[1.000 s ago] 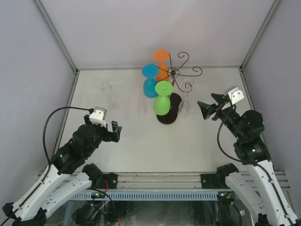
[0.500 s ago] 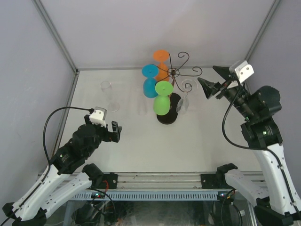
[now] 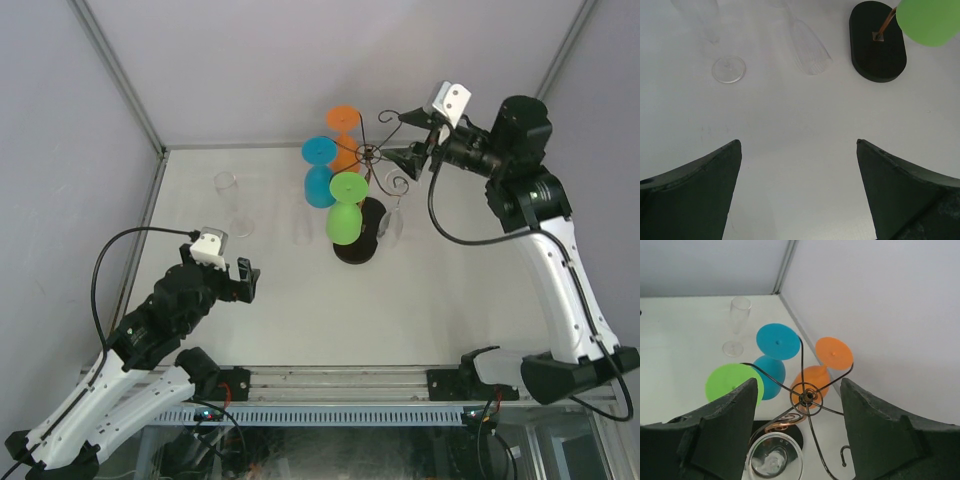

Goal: Place the wine glass upside down on the wine glass rack
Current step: Adjust the wine rack at the center of the board.

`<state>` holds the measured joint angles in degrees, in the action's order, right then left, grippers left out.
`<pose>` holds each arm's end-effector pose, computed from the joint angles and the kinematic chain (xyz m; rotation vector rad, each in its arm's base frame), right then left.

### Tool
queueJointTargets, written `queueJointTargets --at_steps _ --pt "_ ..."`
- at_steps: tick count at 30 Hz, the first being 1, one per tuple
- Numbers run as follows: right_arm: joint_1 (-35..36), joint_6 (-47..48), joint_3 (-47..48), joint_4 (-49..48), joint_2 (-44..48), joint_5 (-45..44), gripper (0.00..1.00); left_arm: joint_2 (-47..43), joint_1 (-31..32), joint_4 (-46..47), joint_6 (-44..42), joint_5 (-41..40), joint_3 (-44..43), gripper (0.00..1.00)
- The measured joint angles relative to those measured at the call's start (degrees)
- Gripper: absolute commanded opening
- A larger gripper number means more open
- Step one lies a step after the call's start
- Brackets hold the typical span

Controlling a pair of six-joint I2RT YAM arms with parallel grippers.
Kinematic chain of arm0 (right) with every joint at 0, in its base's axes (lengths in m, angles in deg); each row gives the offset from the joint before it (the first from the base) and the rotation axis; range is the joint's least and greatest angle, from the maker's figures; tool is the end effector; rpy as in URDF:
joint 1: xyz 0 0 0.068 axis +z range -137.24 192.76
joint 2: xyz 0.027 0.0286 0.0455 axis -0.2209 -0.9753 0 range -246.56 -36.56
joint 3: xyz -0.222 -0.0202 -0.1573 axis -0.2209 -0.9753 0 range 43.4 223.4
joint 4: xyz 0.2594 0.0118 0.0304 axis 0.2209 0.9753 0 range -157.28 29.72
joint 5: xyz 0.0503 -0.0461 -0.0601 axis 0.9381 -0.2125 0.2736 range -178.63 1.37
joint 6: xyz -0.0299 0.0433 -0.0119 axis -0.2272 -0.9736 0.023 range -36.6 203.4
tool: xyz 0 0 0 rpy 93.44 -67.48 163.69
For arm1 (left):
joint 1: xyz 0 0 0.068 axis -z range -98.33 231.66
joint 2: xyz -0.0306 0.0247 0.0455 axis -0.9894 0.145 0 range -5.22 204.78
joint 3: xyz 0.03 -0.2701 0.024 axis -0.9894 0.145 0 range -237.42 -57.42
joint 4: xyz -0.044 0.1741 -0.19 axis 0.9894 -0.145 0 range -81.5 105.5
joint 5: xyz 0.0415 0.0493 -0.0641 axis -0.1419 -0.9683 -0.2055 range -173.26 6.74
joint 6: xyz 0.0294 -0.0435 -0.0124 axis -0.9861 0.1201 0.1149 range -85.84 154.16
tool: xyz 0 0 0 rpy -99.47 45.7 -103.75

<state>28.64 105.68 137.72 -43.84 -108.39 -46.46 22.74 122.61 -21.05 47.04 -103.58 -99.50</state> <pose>0.2257 0.0891 0.5119 -1.0284 1.2324 0.4953 0.0904 -0.0622 0.3142 0.2437 1.9314 -0.2765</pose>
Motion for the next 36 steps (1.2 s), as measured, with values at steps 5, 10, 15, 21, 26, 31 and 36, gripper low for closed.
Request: queueJointTargets --at_steps 5,10,15,21,26,31,36 --pt "-0.2 5.6 7.8 8.7 -8.2 3.8 0.64 0.0 0.0 0.0 0.0 0.0 0.0 1.00" --pt "-0.2 11.1 20.4 19.1 -19.1 6.1 0.64 0.0 0.0 0.0 0.0 0.0 0.0 1.00" --pt "-0.5 15.2 28.9 27.8 -28.2 6.4 0.63 0.0 0.0 0.0 0.0 0.0 0.0 1.00" --pt "-0.8 17.5 32.1 33.4 -33.4 6.9 0.65 0.1 0.0 0.0 0.0 0.0 0.0 1.00" --pt "-0.8 18.6 32.9 35.4 -34.7 6.8 0.67 0.1 0.0 0.0 0.0 0.0 0.0 1.00" --pt "-0.5 19.7 32.9 37.2 -35.5 5.5 0.68 0.2 0.0 0.0 0.0 0.0 0.0 1.00" --pt "0.2 20.6 32.9 38.1 -36.5 3.4 0.68 0.2 0.0 0.0 0.0 0.0 0.0 1.00"
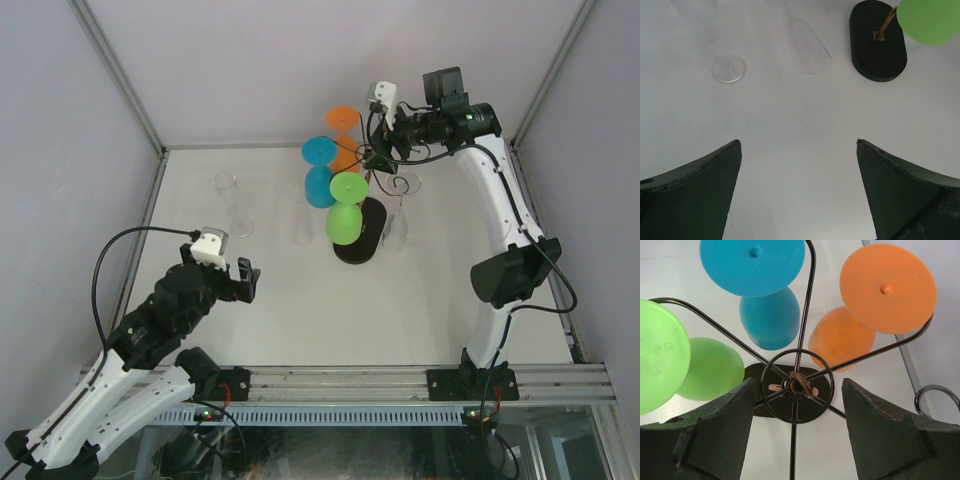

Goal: Place the wine glass upside down on the wine glass rack
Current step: Adjust the wine rack at the center of the board.

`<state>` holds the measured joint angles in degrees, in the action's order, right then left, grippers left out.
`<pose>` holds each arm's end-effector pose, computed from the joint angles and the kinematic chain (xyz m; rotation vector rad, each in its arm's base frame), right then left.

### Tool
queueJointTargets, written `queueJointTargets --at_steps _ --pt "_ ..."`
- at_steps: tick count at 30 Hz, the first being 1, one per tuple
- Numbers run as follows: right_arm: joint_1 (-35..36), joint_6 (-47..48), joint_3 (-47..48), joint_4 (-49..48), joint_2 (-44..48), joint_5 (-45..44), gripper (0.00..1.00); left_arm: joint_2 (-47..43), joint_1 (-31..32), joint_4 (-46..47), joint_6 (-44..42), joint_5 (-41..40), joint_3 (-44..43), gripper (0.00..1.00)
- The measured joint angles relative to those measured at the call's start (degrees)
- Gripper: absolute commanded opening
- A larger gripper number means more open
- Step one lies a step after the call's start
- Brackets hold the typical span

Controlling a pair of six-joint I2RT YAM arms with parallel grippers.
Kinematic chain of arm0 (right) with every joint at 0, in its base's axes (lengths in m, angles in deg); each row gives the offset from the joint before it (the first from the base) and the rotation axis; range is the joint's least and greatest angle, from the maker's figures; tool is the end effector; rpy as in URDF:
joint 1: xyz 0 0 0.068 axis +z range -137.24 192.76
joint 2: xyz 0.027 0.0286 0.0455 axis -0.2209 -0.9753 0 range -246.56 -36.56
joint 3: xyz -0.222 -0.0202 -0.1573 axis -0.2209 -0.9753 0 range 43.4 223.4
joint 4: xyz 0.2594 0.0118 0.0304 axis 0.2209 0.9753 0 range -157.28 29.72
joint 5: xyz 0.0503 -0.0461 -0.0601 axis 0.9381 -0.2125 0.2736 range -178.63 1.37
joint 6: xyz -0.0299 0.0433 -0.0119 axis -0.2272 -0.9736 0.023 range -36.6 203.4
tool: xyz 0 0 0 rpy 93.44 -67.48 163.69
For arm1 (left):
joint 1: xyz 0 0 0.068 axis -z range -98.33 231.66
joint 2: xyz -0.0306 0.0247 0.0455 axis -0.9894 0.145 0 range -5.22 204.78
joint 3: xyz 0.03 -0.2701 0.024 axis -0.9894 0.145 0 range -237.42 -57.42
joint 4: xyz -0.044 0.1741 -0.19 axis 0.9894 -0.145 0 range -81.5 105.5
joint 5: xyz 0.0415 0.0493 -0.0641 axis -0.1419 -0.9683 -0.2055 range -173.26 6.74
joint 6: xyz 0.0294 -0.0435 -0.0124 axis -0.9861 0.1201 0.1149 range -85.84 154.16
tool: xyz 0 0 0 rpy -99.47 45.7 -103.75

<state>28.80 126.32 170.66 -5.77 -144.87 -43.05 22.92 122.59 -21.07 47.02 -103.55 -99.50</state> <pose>0.3659 0.1317 0.4336 -1.3666 1.6323 0.6416 0.0909 -0.0626 0.3139 0.2453 1.9344 -0.2748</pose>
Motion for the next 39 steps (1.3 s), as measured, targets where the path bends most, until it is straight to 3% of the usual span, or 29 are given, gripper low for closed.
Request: queueJointTargets --at_steps 8,15,25,39 --pt "1.4 0.8 1.7 0.7 -1.3 -2.3 0.62 0.1 -0.1 0.0 0.0 0.0 0.0 1.00" --pt "2.6 0.7 2.2 0.5 -1.9 -4.1 0.37 0.3 -0.1 0.0 0.0 0.0 0.0 1.00" --pt "4.7 -2.4 2.4 -1.0 -1.9 -8.7 0.15 0.3 -0.1 0.0 0.0 0.0 0.0 1.00" --pt "7.4 -17.9 -5.0 -11.1 2.3 -21.9 0.05 0.3 -0.2 0.0 0.0 0.0 0.0 1.00"
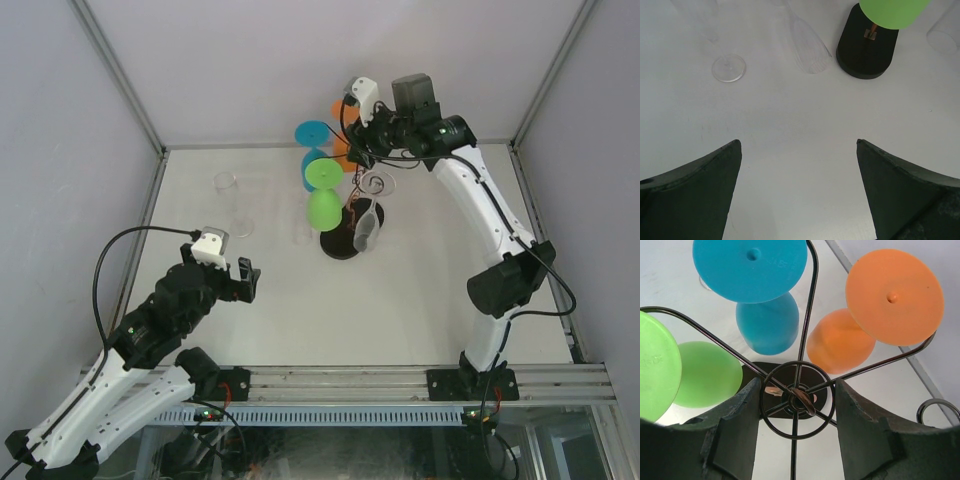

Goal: Place the wine glass upside down on the wine glass rack
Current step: Adjust the wine rack at the center of the board.

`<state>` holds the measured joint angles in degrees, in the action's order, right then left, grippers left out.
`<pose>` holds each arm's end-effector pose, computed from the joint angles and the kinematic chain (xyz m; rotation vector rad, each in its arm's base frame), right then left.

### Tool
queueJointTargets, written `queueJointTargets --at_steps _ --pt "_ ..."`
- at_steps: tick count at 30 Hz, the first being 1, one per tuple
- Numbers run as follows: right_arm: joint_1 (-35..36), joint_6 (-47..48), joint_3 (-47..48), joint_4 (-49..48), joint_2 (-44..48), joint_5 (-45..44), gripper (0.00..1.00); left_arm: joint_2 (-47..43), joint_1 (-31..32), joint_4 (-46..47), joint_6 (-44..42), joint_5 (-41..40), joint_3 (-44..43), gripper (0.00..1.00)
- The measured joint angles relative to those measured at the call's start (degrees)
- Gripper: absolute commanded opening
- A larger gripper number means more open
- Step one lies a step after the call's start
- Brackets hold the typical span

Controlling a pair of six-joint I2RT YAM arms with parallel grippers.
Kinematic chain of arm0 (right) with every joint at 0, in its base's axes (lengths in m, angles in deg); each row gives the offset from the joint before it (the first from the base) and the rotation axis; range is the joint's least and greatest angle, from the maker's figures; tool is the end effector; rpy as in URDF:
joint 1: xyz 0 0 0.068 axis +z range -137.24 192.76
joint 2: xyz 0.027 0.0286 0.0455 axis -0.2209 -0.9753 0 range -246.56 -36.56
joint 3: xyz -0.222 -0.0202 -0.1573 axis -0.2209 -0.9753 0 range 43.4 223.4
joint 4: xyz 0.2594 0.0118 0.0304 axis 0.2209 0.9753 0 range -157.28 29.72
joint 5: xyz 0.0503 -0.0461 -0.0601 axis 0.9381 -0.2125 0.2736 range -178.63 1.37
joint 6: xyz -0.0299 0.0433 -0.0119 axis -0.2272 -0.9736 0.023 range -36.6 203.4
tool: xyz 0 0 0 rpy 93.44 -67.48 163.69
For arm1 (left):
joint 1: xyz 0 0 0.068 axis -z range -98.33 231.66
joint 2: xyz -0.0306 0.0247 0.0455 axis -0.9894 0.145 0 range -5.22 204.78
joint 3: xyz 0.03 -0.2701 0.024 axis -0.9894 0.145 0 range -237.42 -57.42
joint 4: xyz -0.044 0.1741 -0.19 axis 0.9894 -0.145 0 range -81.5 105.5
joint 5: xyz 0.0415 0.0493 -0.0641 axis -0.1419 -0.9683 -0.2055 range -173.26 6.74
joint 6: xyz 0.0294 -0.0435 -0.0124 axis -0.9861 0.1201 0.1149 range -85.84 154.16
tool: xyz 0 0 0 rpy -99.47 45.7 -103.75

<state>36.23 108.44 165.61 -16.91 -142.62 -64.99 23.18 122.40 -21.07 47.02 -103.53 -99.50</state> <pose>0.3611 0.1724 0.4331 -1.0896 1.8445 0.4300 0.0917 -0.0629 0.3135 0.2440 1.9386 -0.2706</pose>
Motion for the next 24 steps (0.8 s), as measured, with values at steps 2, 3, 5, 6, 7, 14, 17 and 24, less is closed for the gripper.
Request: queueJointTargets --at_steps 2,3,5,6,7,14,17,24 --pt "0.7 -1.6 -0.9 -1.4 0.3 -2.1 0.05 0.0 0.0 0.0 0.0 0.0 0.0 1.00" --pt "1.0 -2.1 -1.2 -1.9 0.4 -2.8 0.05 0.0 0.0 0.0 0.0 0.0 0.0 1.00" --pt "1.5 -3.6 -1.6 -2.6 0.6 -4.6 0.05 0.0 0.0 0.0 0.0 0.0 0.0 1.00" --pt "1.7 -4.3 -1.7 -2.9 0.6 -5.5 0.05 0.0 0.0 0.0 0.0 0.0 0.0 1.00" --pt "1.8 -5.3 -1.8 -3.4 0.6 -6.6 0.05 0.0 0.0 0.0 0.0 0.0 0.0 1.00" --pt "3.0 -12.7 -2.1 -5.6 0.6 -15.4 0.03 0.0 0.0 0.0 0.0 0.1 0.0 1.00" --pt "3.6 -15.7 -2.2 -6.1 0.6 -18.9 0.02 0.0 0.0 0.0 0.0 0.1 0.0 1.00" --pt "3.7 -24.6 -2.2 -7.0 0.6 -27.7 0.01 0.0 0.0 0.0 0.0 0.1 0.0 1.00"
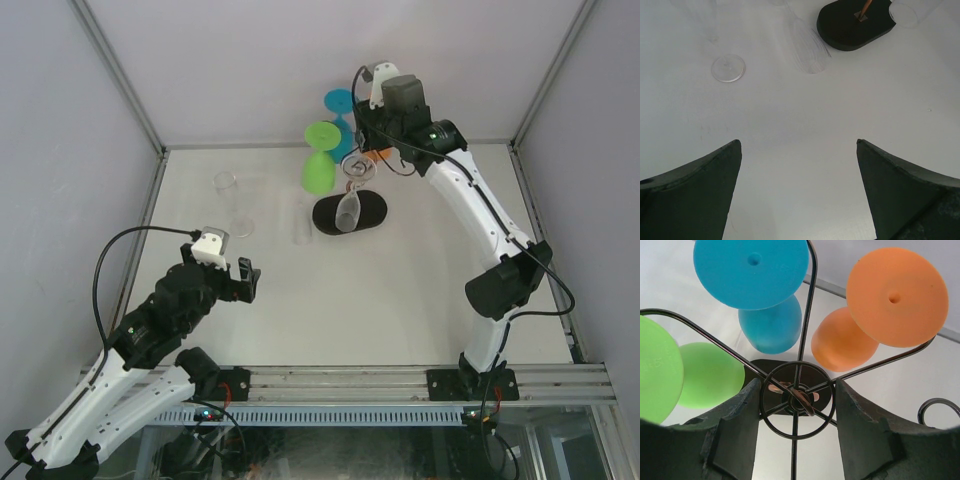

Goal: Place the wine glass upside down on the wine glass rack
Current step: Adjust the wine rack at the center of the board.

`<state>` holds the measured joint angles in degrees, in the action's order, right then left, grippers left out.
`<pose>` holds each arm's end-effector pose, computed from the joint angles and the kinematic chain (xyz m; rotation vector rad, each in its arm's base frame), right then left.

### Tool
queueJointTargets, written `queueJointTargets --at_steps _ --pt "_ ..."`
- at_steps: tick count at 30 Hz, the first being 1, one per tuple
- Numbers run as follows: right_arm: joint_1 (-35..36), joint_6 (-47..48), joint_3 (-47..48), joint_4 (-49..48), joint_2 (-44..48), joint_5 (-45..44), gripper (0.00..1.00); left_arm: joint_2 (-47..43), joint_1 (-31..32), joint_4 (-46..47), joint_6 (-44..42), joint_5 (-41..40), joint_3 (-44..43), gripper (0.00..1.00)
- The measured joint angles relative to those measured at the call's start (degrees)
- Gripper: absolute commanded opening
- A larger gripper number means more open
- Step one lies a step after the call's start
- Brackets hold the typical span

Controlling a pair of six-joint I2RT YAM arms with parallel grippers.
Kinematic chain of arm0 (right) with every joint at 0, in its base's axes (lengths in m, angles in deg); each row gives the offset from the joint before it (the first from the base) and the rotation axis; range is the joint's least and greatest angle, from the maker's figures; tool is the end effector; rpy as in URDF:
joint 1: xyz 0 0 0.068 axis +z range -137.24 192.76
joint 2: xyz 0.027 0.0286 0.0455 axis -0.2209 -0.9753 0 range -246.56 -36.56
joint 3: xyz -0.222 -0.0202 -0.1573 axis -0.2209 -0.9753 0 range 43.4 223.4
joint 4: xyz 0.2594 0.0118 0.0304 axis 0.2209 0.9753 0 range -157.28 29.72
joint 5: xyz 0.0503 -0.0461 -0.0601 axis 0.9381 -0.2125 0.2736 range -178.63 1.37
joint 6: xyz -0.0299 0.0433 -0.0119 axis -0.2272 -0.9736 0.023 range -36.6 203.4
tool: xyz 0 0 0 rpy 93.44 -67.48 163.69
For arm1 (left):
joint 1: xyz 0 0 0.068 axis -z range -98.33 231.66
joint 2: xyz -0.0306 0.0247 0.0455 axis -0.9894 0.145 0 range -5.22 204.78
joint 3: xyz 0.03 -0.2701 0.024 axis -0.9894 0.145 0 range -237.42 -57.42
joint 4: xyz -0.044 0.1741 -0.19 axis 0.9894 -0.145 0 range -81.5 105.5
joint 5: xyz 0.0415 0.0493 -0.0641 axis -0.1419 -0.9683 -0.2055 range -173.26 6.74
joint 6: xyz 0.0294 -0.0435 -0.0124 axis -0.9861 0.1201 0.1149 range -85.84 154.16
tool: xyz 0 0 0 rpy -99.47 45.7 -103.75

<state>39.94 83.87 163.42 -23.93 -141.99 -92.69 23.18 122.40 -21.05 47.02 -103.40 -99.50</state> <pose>0.3643 0.1843 0.4351 -0.4541 2.0281 0.2123 0.0917 -0.0630 0.3135 0.2454 1.9386 -0.2729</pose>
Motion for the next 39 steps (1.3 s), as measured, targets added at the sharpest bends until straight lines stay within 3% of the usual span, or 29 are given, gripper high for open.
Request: queueJointTargets --at_steps 8,18,22,39 --pt "-0.6 -8.9 0.2 -0.2 0.0 -7.7 0.00 0.0 0.0 0.0 0.0 0.0 0.0 1.00" --pt "-4.0 -18.4 3.9 0.7 -2.4 -10.4 0.01 0.0 0.0 0.0 0.0 0.0 0.0 1.00" --pt "-4.1 -19.6 4.7 0.7 -3.3 -11.5 0.08 0.0 0.0 0.0 0.0 0.0 0.0 1.00" --pt "-1.4 -24.7 7.3 -1.1 -6.2 -9.5 0.14 0.0 0.0 0.0 0.0 0.0 0.0 1.00"
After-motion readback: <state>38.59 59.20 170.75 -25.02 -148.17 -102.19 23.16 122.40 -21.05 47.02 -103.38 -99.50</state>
